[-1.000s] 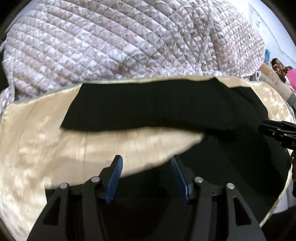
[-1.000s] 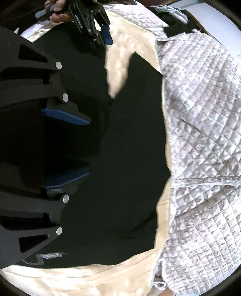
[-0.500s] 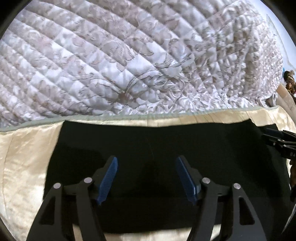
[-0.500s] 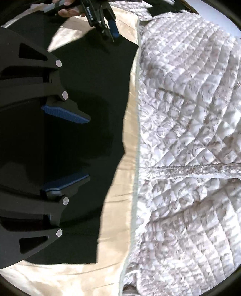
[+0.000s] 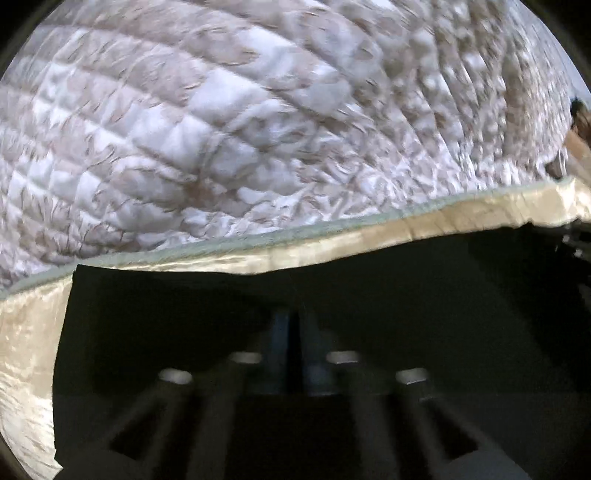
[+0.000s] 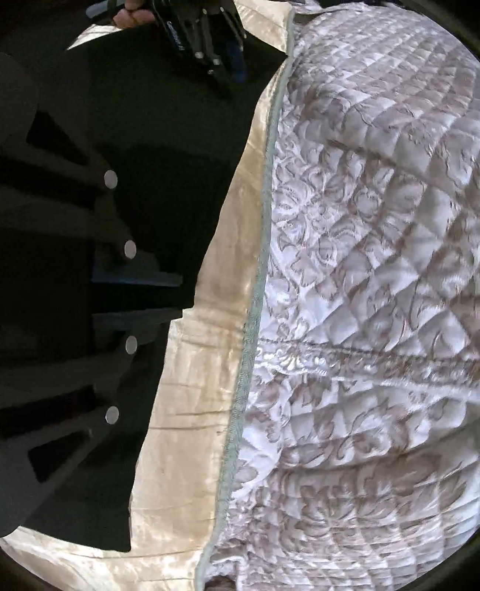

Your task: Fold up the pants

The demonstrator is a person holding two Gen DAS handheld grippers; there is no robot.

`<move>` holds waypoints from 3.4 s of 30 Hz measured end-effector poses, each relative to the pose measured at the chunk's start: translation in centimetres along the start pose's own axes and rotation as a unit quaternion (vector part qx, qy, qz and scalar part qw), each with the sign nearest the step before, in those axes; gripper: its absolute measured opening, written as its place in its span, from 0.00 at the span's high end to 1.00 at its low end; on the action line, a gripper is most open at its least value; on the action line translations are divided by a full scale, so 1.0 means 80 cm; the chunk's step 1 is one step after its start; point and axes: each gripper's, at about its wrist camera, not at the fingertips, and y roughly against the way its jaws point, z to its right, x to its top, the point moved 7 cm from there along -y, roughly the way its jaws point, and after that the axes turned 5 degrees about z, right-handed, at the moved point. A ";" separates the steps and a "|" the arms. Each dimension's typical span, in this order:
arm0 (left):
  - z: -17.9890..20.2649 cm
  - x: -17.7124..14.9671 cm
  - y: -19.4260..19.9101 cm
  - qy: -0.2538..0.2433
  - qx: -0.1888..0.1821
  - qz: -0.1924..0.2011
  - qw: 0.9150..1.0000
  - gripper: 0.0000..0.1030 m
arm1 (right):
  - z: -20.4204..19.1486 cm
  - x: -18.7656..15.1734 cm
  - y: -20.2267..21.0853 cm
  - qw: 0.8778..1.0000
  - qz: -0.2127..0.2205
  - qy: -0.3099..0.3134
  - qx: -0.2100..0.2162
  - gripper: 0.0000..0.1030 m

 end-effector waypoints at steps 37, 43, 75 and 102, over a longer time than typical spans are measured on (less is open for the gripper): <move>0.006 -0.194 0.302 0.137 -0.071 0.062 0.986 0.44 | -0.024 -0.301 0.283 0.972 0.051 -0.225 0.047 0.52; 0.054 -0.170 0.245 0.028 -0.020 0.044 0.998 0.43 | 0.021 -0.288 0.254 0.954 0.044 -0.294 0.026 0.47; -0.123 -0.285 0.265 0.394 -0.048 0.081 0.914 0.78 | 0.127 -0.305 0.236 0.846 0.127 -0.515 0.062 0.81; -0.124 -0.321 0.305 0.331 -0.002 0.034 0.943 0.96 | 0.119 -0.366 0.274 0.858 0.080 -0.507 0.026 0.92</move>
